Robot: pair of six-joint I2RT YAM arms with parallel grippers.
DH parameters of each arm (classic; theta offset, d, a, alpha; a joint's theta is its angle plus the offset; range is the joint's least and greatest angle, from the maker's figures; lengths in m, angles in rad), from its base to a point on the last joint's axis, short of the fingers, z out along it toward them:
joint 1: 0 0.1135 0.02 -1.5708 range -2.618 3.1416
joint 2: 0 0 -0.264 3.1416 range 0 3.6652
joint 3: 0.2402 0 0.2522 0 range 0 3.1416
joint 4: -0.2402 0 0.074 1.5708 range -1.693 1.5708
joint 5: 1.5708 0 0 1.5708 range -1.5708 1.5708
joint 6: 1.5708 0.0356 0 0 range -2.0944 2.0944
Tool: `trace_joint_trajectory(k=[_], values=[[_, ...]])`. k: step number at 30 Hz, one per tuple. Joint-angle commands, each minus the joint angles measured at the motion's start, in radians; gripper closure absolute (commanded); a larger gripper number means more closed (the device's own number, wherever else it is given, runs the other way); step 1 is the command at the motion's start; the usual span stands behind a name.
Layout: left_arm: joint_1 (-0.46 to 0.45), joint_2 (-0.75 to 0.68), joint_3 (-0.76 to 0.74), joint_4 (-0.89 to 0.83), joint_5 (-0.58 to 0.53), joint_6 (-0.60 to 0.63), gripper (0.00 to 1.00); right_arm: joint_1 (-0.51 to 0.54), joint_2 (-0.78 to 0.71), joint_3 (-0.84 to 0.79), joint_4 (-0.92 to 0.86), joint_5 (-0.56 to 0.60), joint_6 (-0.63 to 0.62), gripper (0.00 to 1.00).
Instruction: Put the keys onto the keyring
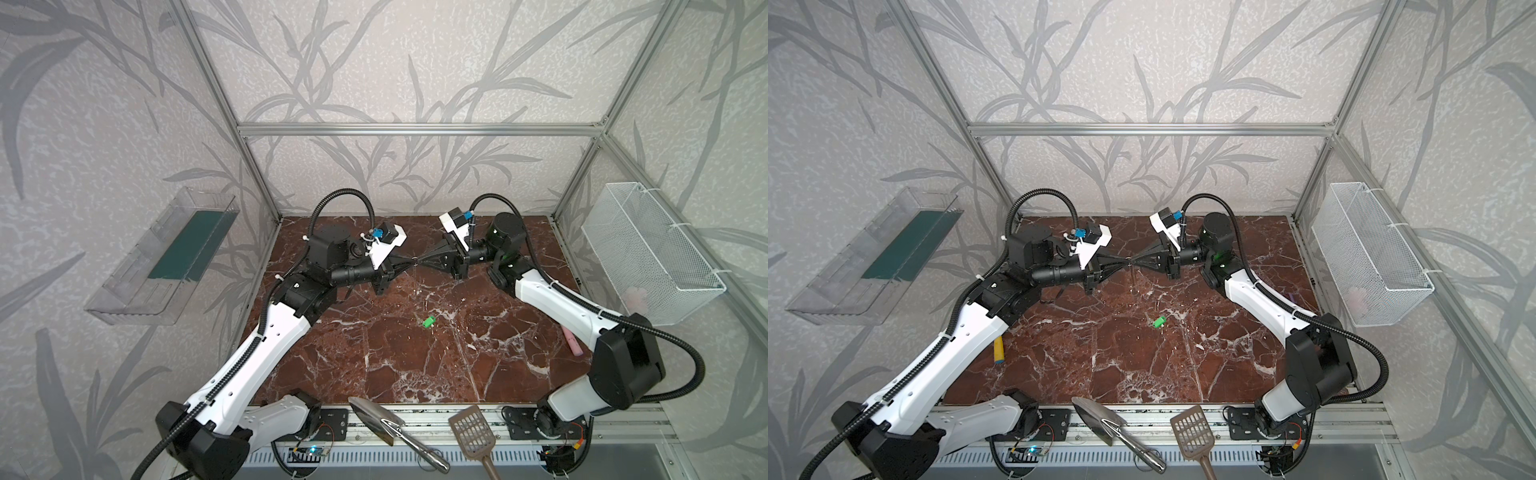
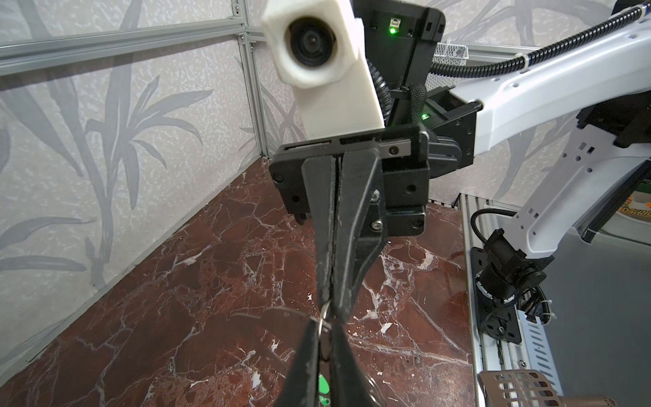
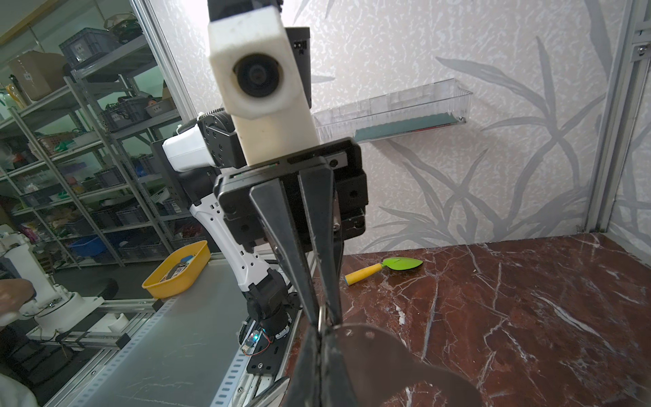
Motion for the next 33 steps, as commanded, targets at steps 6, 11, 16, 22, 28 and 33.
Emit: trace_joint_trajectory(k=[6, 11, 16, 22, 28, 33], values=[[-0.002, 0.002, -0.015, 0.030, 0.024, -0.008, 0.88, 0.005, 0.037, -0.004, 0.228, -0.012, 0.142, 1.00], [-0.002, -0.001, -0.018, 0.028, 0.018, -0.007, 0.93, 0.006, 0.050, -0.003, 0.267, -0.012, 0.175, 1.00], [-0.002, -0.002, -0.021, 0.024, 0.002, -0.016, 1.00, 0.006, 0.047, 0.001, 0.206, 0.010, 0.137, 1.00], [-0.002, 0.001, -0.012, -0.027, -0.116, -0.022, 1.00, 0.005, -0.021, 0.014, -0.221, 0.141, -0.167, 1.00], [-0.014, 0.059, 0.098, -0.242, -0.270, 0.038, 1.00, 0.006, -0.098, 0.003, -0.547, 0.332, -0.400, 0.58], [-0.022, 0.144, 0.233, -0.461, -0.257, 0.111, 1.00, 0.008, -0.122, -0.009, -0.646, 0.375, -0.463, 0.51]])
